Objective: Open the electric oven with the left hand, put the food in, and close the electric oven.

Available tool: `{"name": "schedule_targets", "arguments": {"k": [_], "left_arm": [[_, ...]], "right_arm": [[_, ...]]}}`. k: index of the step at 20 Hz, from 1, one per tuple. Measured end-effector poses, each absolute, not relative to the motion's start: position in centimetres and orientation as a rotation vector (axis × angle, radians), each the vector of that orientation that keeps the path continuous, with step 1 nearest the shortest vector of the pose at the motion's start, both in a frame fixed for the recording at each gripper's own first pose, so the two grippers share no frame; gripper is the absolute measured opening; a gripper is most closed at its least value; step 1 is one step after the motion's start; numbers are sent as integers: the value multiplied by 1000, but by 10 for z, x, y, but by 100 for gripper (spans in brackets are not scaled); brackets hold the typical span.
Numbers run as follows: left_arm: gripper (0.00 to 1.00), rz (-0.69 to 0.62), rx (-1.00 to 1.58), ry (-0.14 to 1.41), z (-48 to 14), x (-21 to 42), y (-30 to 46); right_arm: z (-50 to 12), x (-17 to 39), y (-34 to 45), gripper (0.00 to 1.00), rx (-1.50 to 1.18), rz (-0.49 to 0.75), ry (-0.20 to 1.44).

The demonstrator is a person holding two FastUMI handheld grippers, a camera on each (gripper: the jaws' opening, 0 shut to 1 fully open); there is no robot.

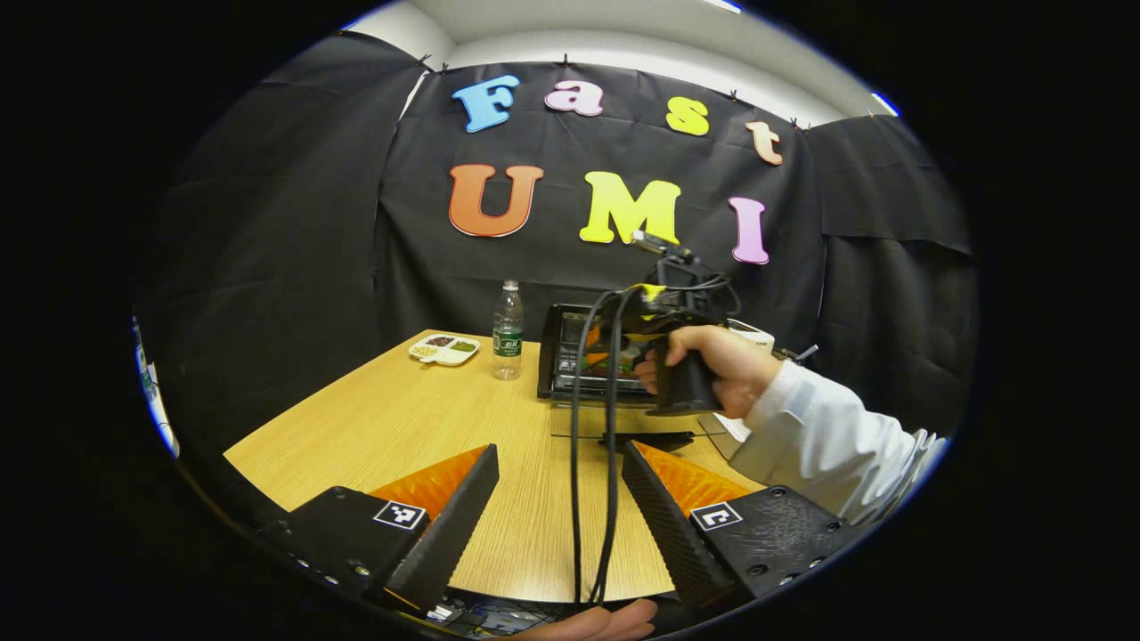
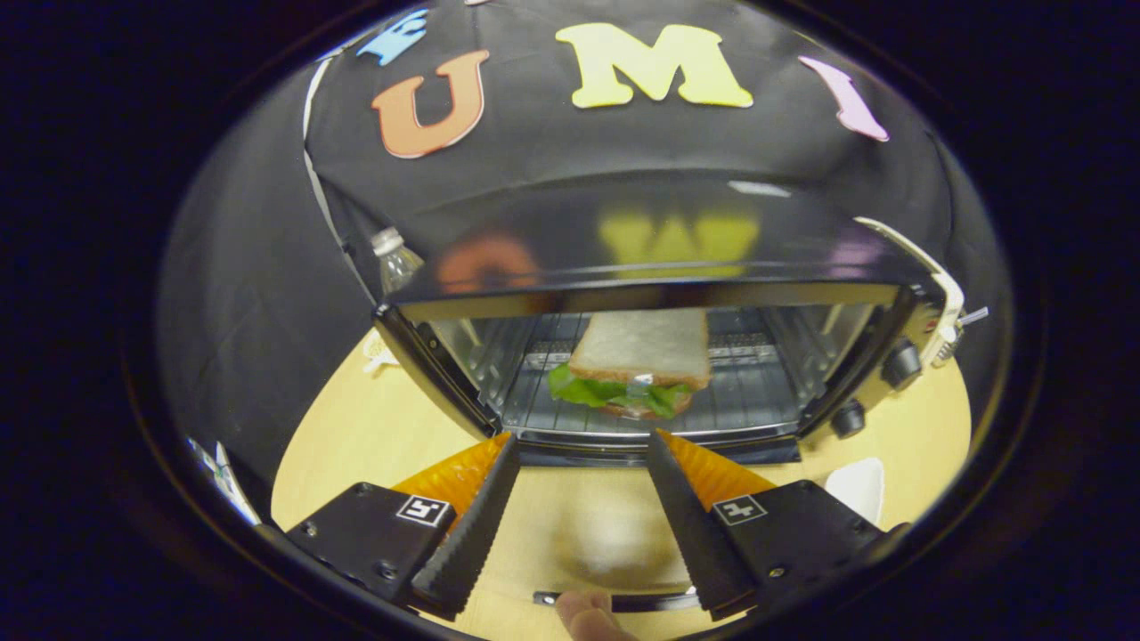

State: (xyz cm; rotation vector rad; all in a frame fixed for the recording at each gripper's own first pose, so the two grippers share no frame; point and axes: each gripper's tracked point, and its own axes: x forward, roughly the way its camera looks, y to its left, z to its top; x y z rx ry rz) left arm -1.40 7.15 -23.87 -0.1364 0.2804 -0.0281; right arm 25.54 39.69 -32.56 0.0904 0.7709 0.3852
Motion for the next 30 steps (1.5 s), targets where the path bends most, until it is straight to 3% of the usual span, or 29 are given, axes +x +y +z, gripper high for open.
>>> {"name": "schedule_targets", "arguments": {"k": [12,14,15,16,17,20,21,22,30], "left_arm": [[92,-13,-116,178,-187,20,72],[92,-19,-112,203,-197,32,63],[92,-20,-109,216,-203,40,58],[92,-26,-108,230,-208,47,53],[92,-32,-109,245,-217,54,47],[92,-62,-117,299,-244,78,25],[93,-70,-122,322,-254,85,18],[93,-80,-127,343,-264,91,11],[93,-115,-98,520,-338,118,-37]], "right_arm": [[-198,189,242,92,85,296,371],[-178,172,217,92,75,290,312],[-170,165,205,84,67,285,285],[-163,157,192,92,60,273,256],[-155,150,181,84,52,273,236],[-141,129,159,84,48,277,210],[-136,123,153,84,56,284,202],[-128,119,145,92,66,283,187],[-117,87,84,93,117,221,113]]}}
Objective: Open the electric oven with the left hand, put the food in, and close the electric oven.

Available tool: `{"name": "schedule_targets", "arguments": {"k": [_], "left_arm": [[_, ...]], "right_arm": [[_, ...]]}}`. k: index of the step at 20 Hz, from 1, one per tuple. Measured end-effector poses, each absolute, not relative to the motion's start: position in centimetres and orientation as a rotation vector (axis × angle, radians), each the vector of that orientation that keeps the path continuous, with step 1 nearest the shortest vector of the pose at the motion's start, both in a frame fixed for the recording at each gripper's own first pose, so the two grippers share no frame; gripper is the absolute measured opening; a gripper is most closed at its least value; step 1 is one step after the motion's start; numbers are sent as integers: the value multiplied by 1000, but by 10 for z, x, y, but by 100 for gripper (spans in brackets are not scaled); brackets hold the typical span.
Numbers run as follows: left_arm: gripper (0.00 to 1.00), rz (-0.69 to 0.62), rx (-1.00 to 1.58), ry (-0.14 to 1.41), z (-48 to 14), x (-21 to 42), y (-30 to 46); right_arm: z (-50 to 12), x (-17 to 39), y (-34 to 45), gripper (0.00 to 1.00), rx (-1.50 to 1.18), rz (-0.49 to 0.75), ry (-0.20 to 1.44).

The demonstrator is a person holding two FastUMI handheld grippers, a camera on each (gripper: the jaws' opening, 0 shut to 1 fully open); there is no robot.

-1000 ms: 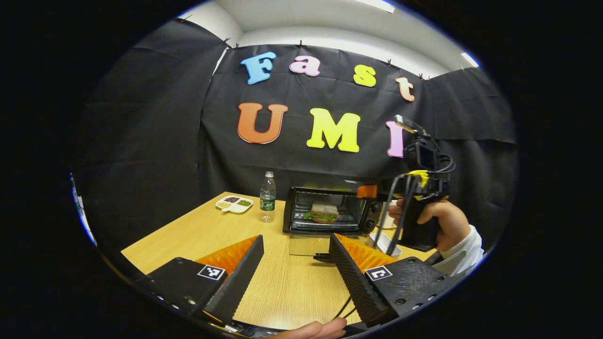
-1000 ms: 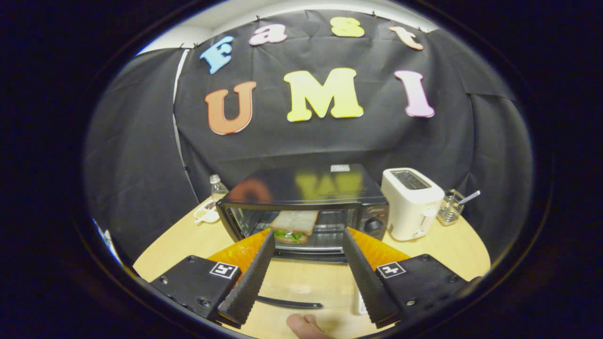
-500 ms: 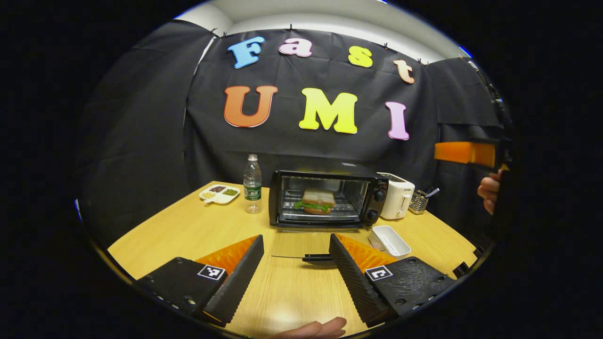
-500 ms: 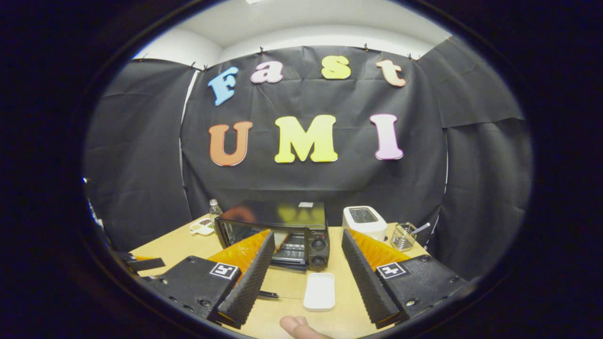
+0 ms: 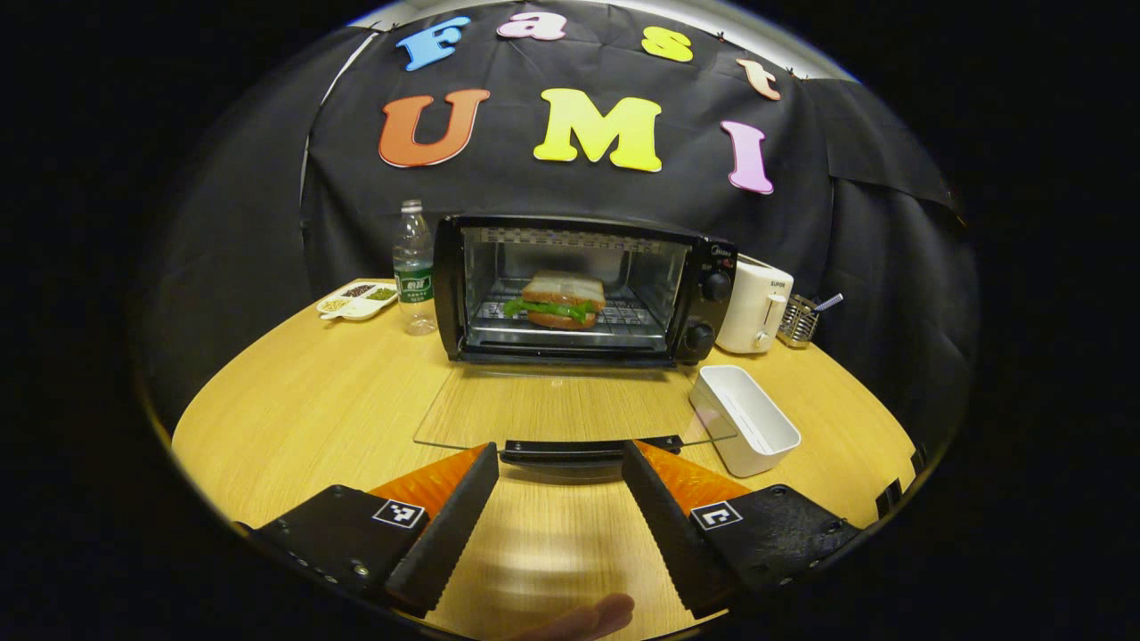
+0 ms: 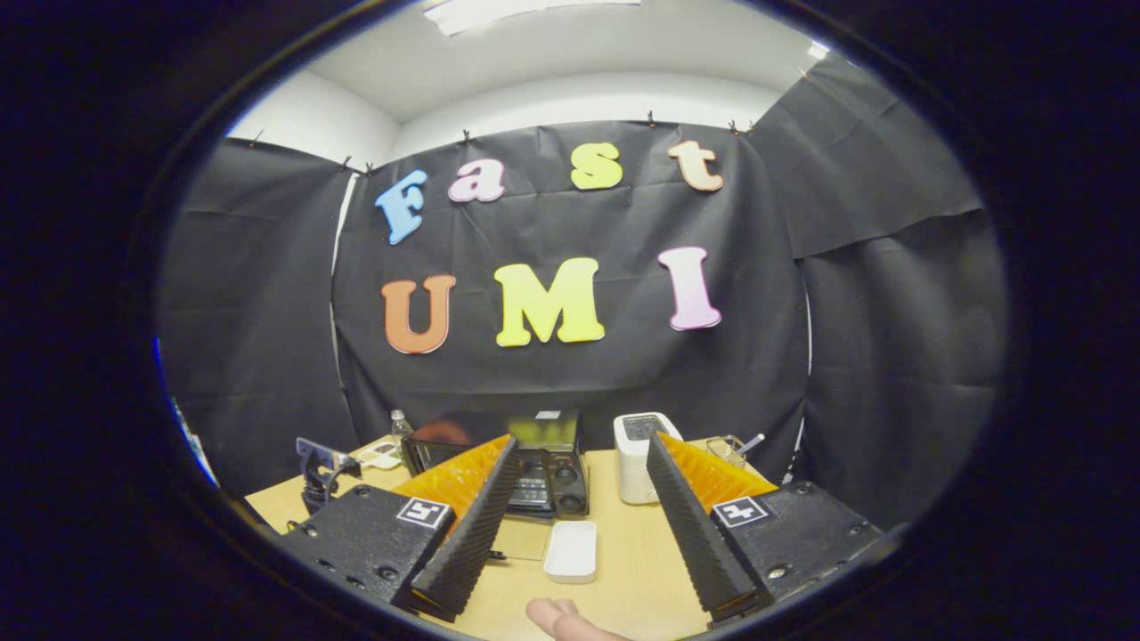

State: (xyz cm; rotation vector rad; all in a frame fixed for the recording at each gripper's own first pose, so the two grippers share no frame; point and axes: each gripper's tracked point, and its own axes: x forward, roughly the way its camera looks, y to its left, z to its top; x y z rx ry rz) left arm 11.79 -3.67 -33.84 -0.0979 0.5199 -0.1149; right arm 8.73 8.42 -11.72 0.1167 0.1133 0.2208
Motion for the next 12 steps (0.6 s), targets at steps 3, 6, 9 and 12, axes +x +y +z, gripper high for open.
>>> {"name": "schedule_targets", "arguments": {"k": [3,6,9,12], "left_arm": [[93,-116,-78,571,-355,124,-47],[93,-103,-52,597,-365,132,-52],[93,-89,-18,613,-368,138,-57],[93,-83,27,622,-365,140,-62]], "right_arm": [[-119,88,62,92,112,188,88],[-122,94,40,92,113,139,63],[-131,98,31,93,122,132,60],[-137,101,23,93,143,135,68]]}}
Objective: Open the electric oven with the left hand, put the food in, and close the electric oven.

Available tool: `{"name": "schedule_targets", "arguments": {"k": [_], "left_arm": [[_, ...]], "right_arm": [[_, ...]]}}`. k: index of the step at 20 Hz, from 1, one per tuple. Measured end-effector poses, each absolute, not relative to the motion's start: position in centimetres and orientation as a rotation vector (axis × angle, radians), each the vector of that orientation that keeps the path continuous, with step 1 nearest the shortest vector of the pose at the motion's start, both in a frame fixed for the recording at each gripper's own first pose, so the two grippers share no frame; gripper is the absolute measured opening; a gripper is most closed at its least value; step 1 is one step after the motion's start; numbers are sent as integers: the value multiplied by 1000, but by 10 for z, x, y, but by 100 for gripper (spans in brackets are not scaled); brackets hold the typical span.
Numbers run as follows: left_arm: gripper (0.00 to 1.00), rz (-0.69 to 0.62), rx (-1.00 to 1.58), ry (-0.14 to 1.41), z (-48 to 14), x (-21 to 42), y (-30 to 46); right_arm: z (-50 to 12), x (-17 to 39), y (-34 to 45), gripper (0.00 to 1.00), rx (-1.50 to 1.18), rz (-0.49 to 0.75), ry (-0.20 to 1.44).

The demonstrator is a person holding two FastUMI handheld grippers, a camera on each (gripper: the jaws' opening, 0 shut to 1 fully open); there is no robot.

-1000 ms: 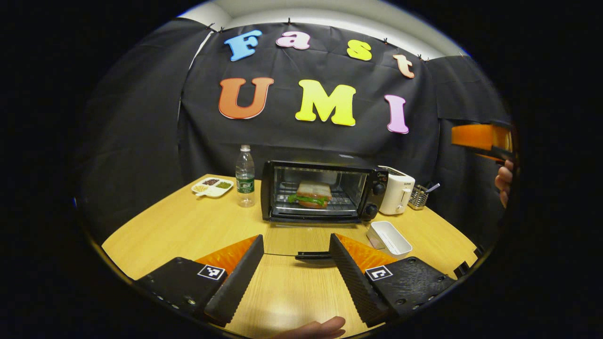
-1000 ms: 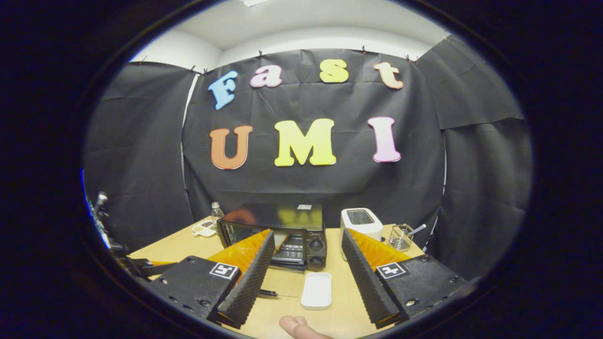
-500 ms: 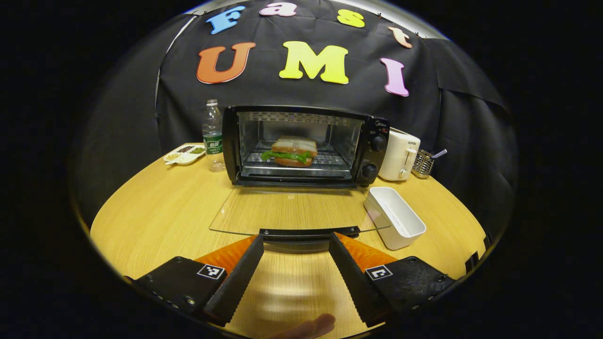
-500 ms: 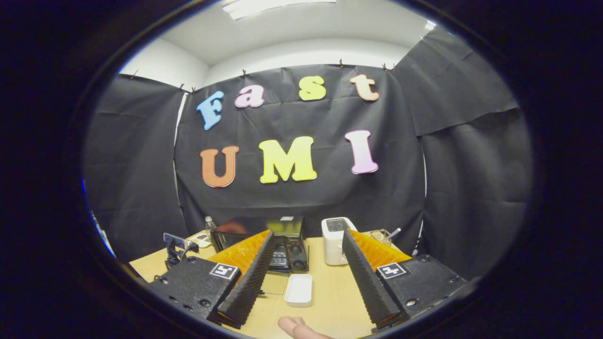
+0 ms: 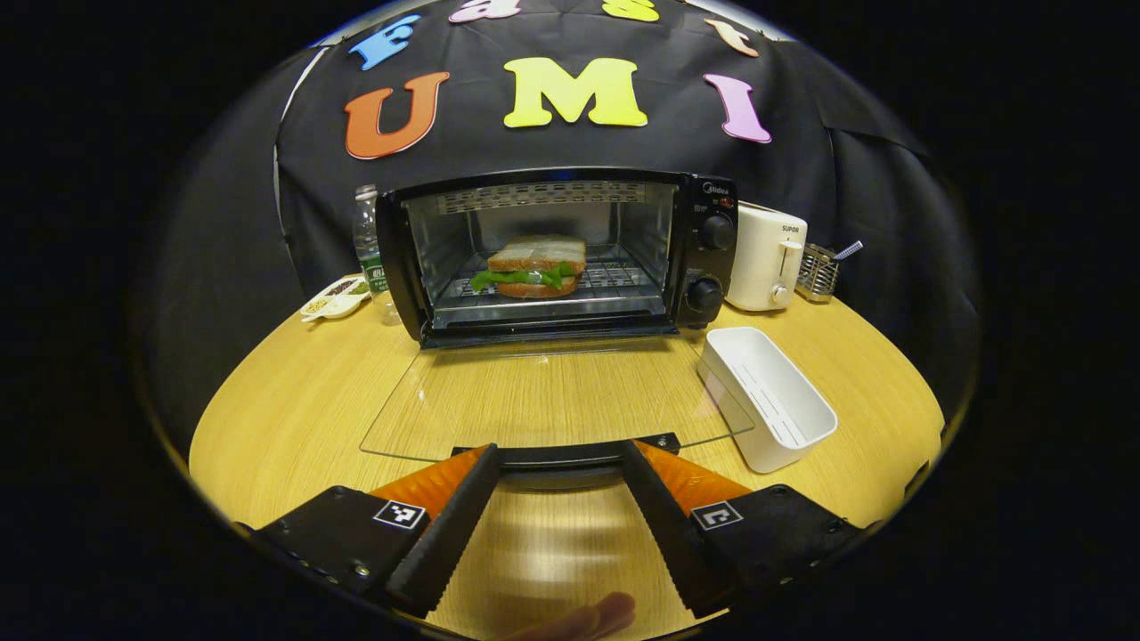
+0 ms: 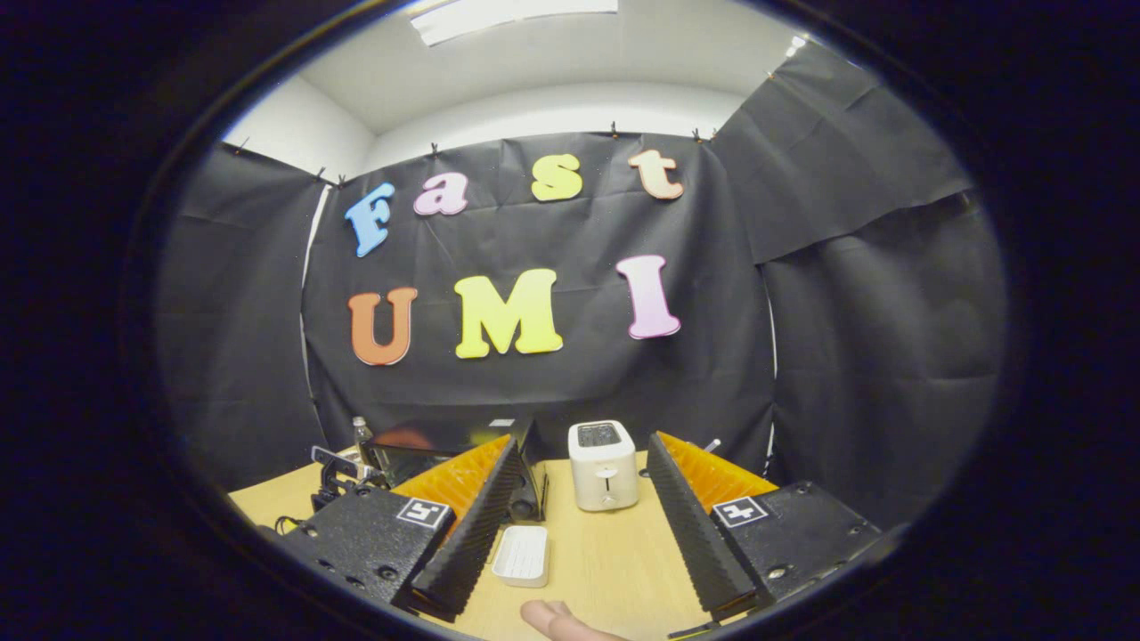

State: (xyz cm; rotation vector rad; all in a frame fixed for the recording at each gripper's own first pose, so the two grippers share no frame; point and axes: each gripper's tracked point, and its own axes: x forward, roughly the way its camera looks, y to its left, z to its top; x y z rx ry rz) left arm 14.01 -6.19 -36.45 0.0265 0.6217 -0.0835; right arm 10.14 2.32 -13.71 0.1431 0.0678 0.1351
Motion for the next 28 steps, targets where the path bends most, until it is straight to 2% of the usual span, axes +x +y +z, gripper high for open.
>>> {"name": "schedule_targets", "arguments": {"k": [2,3,4,8,19,28], "left_arm": [[95,-93,2,675,-374,129,-67],[87,-103,-19,695,-379,125,-71],[95,-108,-31,706,-383,125,-73],[94,-72,-54,768,-398,127,-68],[95,-76,-60,687,-364,136,-67],[94,-76,-53,532,-302,198,-60]], "right_arm": [[-140,102,23,93,150,145,71],[-140,102,23,92,147,149,70],[-144,102,24,92,139,151,73],[-152,103,30,93,137,184,90],[-158,105,26,93,127,177,113],[-158,100,24,92,107,161,119]]}}
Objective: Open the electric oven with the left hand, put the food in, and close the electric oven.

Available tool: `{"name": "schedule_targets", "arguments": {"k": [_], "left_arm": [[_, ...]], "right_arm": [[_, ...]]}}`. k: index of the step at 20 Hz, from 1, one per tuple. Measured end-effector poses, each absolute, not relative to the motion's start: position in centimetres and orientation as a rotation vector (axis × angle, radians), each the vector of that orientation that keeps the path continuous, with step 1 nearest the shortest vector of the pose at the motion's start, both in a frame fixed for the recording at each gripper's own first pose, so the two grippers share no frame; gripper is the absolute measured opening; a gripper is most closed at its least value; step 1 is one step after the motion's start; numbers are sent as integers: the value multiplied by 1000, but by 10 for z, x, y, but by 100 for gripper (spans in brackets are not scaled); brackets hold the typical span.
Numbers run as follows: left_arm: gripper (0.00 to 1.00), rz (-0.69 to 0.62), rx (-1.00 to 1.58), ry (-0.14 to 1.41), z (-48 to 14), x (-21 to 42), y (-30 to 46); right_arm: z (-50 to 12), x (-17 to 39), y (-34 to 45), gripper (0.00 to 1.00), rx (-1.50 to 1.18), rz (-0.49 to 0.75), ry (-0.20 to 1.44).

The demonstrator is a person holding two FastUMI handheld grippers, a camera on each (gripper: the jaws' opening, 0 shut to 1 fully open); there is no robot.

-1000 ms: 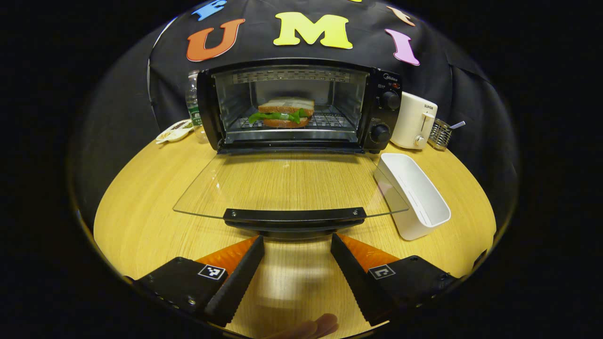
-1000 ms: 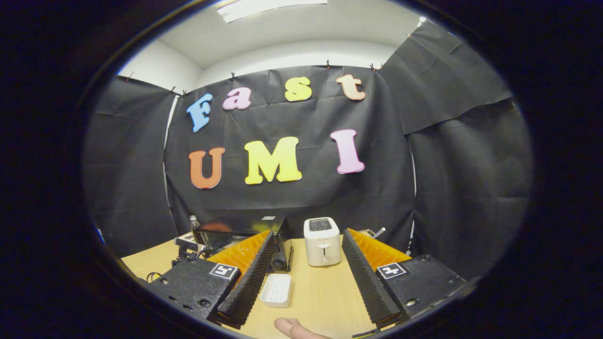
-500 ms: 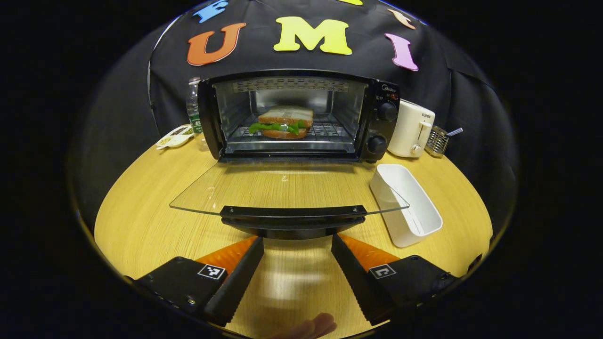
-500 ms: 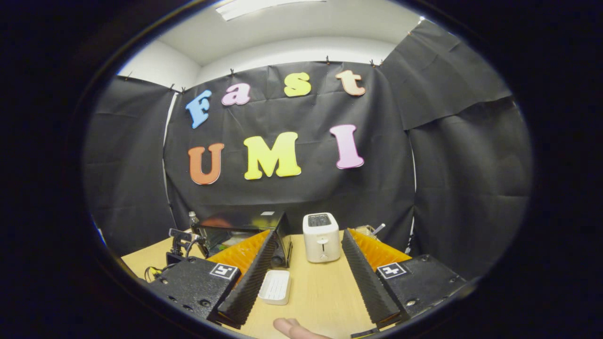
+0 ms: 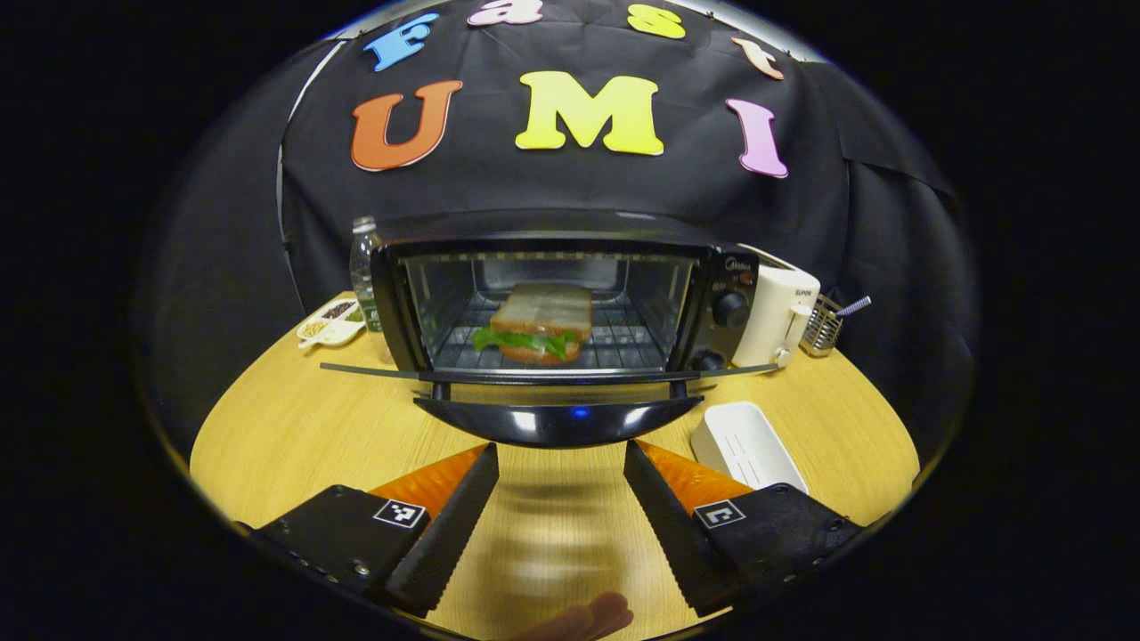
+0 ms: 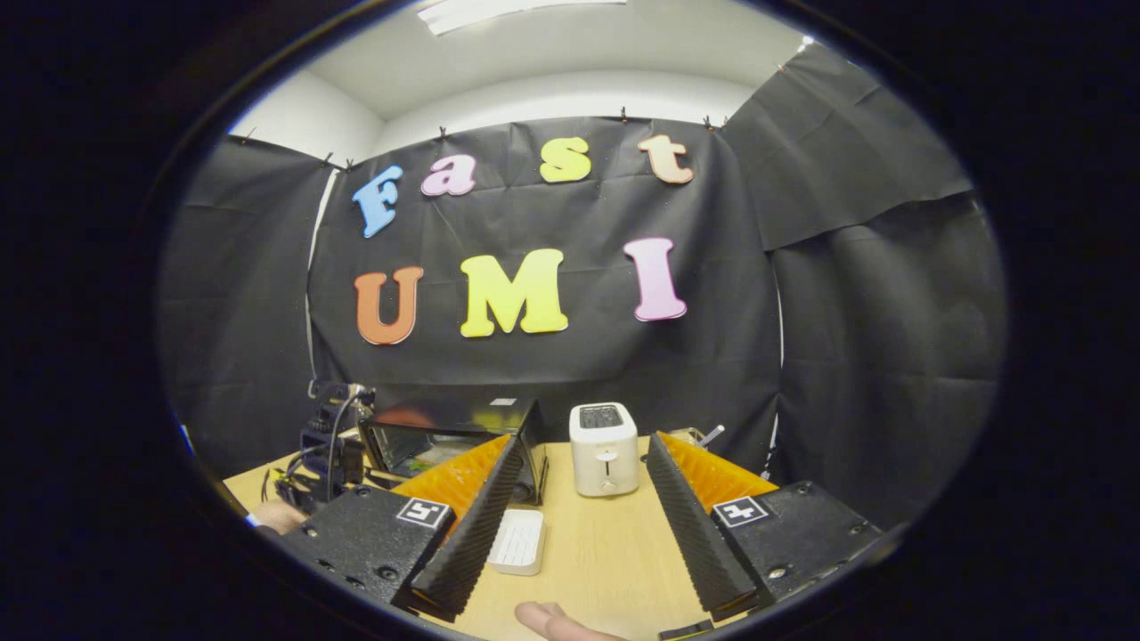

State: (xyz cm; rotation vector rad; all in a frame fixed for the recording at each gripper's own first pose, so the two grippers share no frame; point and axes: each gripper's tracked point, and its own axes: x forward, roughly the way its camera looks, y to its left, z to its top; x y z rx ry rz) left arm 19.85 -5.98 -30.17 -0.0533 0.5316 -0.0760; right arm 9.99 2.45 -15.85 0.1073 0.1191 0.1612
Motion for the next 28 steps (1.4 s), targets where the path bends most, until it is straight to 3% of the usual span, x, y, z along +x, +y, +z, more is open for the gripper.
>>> {"name": "schedule_targets", "arguments": {"k": [6,10,20,28], "left_arm": [[94,-70,-65,424,-249,235,-55],[92,-83,-92,350,-203,223,-58],[92,-56,-28,134,-90,116,-50],[92,12,-26,-22,-20,-3,-21]], "right_arm": [[-157,89,17,93,102,131,123],[-152,73,15,93,91,119,118],[-117,10,14,93,71,121,82],[-60,-44,8,92,43,99,-43]]}}
